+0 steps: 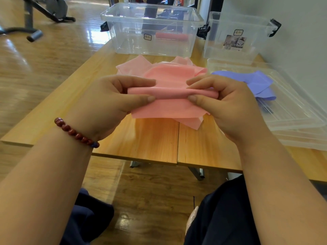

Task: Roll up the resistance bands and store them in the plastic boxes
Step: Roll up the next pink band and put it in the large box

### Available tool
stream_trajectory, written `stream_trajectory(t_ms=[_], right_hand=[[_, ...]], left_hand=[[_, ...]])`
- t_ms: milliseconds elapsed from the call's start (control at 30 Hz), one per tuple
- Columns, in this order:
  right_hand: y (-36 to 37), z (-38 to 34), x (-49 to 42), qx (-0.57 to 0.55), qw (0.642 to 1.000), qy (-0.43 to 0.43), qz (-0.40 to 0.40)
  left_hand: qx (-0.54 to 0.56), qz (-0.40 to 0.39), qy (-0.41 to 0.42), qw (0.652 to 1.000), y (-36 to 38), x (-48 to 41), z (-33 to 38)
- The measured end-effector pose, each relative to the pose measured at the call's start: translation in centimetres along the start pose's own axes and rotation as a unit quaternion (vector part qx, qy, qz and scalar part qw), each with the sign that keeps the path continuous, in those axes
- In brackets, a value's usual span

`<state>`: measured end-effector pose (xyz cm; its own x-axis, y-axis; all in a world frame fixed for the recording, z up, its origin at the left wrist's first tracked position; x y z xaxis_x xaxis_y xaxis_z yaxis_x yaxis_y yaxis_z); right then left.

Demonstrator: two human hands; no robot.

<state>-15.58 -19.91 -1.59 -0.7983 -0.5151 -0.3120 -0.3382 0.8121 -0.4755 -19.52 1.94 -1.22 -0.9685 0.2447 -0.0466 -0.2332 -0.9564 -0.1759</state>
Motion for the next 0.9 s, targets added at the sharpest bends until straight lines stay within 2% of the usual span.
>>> stream_trajectory(t_ms=[367, 600, 767, 900], right_hand=[[0.33, -0.27, 0.11, 0.002, 0.999, -0.02, 0.027], [0.19, -0.39, 0.06, 0.0, 0.999, -0.022, 0.03], [0.35, -0.24, 0.08, -0.03, 0.999, 0.003, -0.026], [0.35, -0.4, 0.13, -0.02, 1.0, 0.005, -0.014]], left_hand=[[0.062, -0.017, 0.025, 0.998, 0.24, -0.12, -0.34], [0.035, -0.007, 0.025, 0.999, 0.44, -0.05, -0.07], [0.013, 0.019, 0.038, 0.999, 0.37, -0.02, 0.02], [0.0, 0.017, 0.046, 0.999, 0.47, 0.03, 0.13]])
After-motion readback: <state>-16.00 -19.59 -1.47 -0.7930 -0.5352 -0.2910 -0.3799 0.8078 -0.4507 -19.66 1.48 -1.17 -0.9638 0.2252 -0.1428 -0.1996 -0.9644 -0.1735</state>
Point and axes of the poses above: each hand's wrist, its own x-axis away from the middle knuckle, its own y-axis out of the palm, z = x × y, the point moved 3 cm from there along -x, towards the middle knuckle, and after that the axes turned 15 degrees about -z, right-handed, at the moved point
